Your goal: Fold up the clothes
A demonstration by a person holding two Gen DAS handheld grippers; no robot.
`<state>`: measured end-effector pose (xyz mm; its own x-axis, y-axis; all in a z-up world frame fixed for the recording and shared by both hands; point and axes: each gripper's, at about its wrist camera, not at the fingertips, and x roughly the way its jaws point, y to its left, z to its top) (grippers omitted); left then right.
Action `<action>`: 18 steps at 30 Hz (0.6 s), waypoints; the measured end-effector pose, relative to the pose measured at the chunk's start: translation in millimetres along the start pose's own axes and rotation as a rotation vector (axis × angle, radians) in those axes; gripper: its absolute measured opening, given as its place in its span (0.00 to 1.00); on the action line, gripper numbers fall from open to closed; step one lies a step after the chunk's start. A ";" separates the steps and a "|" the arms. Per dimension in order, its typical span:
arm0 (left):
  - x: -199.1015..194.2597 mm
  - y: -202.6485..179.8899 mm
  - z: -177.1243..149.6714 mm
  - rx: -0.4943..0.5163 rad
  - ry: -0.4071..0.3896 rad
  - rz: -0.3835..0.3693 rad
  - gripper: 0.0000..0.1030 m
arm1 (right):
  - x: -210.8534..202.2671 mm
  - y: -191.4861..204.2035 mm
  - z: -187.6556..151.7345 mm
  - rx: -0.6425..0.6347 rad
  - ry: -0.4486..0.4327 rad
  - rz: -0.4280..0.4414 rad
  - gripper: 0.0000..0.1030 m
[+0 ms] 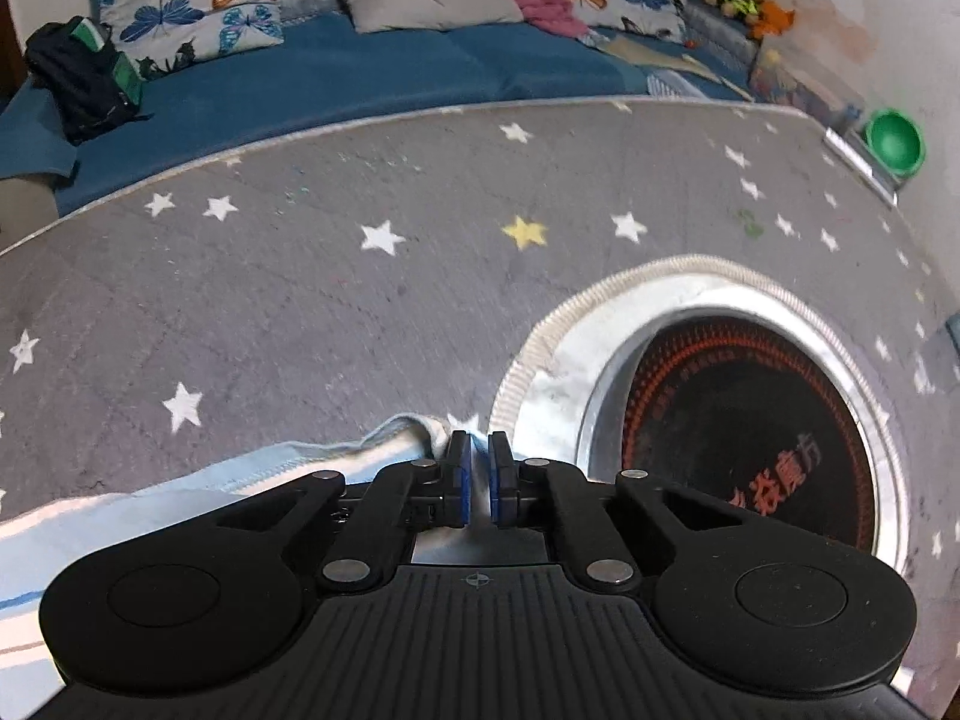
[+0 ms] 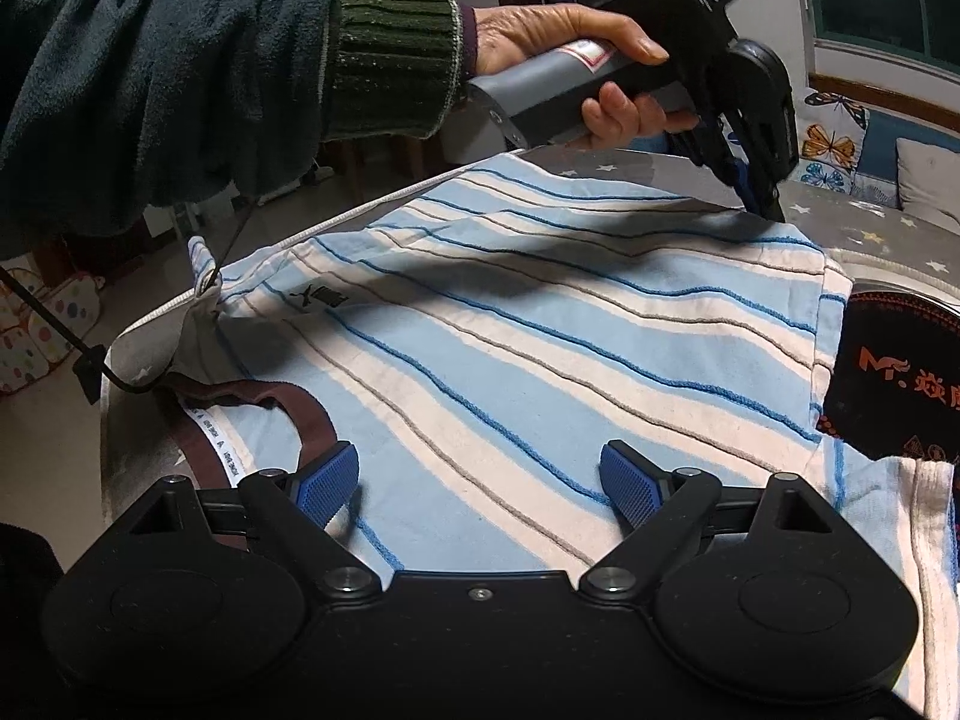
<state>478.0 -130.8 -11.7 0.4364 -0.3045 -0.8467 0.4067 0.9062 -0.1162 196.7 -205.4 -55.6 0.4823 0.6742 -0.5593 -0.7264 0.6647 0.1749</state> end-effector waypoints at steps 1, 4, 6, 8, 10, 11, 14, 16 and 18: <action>-2.1 0.3 0.3 0.006 -0.004 0.005 0.06 | 0.1 -0.1 0.0 0.001 0.000 0.001 0.87; -3.4 0.8 -0.8 0.006 0.030 -0.001 0.13 | -0.3 -0.5 0.0 0.000 -0.001 0.001 0.87; -3.6 1.9 -1.8 -0.002 0.033 0.015 0.30 | -0.1 -0.5 -0.1 0.001 -0.002 0.001 0.87; -2.6 2.9 -2.2 -0.008 0.035 0.029 0.35 | 0.0 -0.2 -0.2 0.001 -0.002 0.000 0.87; -1.2 4.2 -2.7 -0.015 0.037 0.041 0.35 | 0.1 0.0 -0.5 0.004 -0.003 -0.001 0.87; -0.9 4.4 -3.1 -0.014 0.036 0.040 0.34 | 0.1 -0.2 -0.5 0.005 -0.003 -0.001 0.87; 2.9 3.5 -4.6 -0.012 0.052 0.016 0.24 | 0.3 -0.3 -0.2 0.006 -0.003 0.001 0.87; 6.2 -1.6 -7.1 0.009 0.057 0.010 0.15 | 0.3 -0.3 -0.4 0.006 -0.003 0.002 0.87; 8.3 -9.2 -10.4 0.047 0.044 0.009 0.08 | 0.0 -0.2 -0.2 0.008 -0.005 0.003 0.87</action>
<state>469.6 -138.6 -23.1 0.4047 -0.2819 -0.8699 0.4403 0.8938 -0.0848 196.7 -205.5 -55.8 0.4825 0.6776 -0.5551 -0.7237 0.6654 0.1832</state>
